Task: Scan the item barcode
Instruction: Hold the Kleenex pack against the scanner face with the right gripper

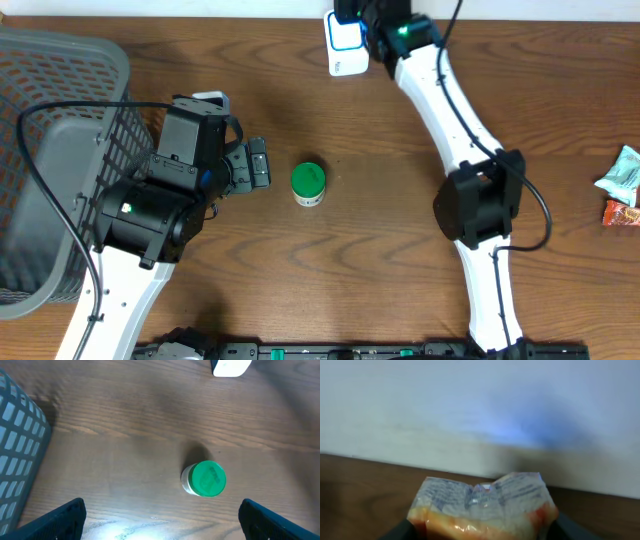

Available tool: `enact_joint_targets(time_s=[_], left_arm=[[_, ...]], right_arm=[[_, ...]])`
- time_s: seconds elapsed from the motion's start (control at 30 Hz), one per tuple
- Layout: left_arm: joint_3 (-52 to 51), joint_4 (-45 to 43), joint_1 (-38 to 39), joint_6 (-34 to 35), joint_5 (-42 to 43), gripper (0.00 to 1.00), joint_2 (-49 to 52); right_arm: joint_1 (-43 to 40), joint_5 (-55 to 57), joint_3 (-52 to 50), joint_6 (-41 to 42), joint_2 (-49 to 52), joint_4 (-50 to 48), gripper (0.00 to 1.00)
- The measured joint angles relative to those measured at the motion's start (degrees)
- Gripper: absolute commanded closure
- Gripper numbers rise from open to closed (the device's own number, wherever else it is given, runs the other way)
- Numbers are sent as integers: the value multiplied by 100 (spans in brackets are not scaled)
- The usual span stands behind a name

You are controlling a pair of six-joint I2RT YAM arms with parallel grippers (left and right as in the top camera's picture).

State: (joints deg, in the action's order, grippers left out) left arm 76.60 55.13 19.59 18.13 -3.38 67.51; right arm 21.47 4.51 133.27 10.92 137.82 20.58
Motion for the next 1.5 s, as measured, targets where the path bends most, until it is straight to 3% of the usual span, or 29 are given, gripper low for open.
enact_joint_targets(time_s=[0.17, 0.3, 0.6, 1.23, 1.5], left_arm=[[-2, 2, 0, 0, 0, 2, 0], [0, 0, 0, 0, 0, 2, 0], [-2, 4, 0, 0, 0, 2, 0], [-2, 2, 0, 0, 0, 2, 0], [-2, 2, 0, 0, 0, 2, 0]], right_arm=[[-11, 157, -922, -63, 127, -1344, 47], [-13, 192, -1353, -79, 149, -1884, 46], [-13, 374, -1397, -101, 470, -2774, 48], [-11, 435, -1410, -116, 990, -3008, 53], [-9, 437, -1410, -116, 835, -2310, 54]])
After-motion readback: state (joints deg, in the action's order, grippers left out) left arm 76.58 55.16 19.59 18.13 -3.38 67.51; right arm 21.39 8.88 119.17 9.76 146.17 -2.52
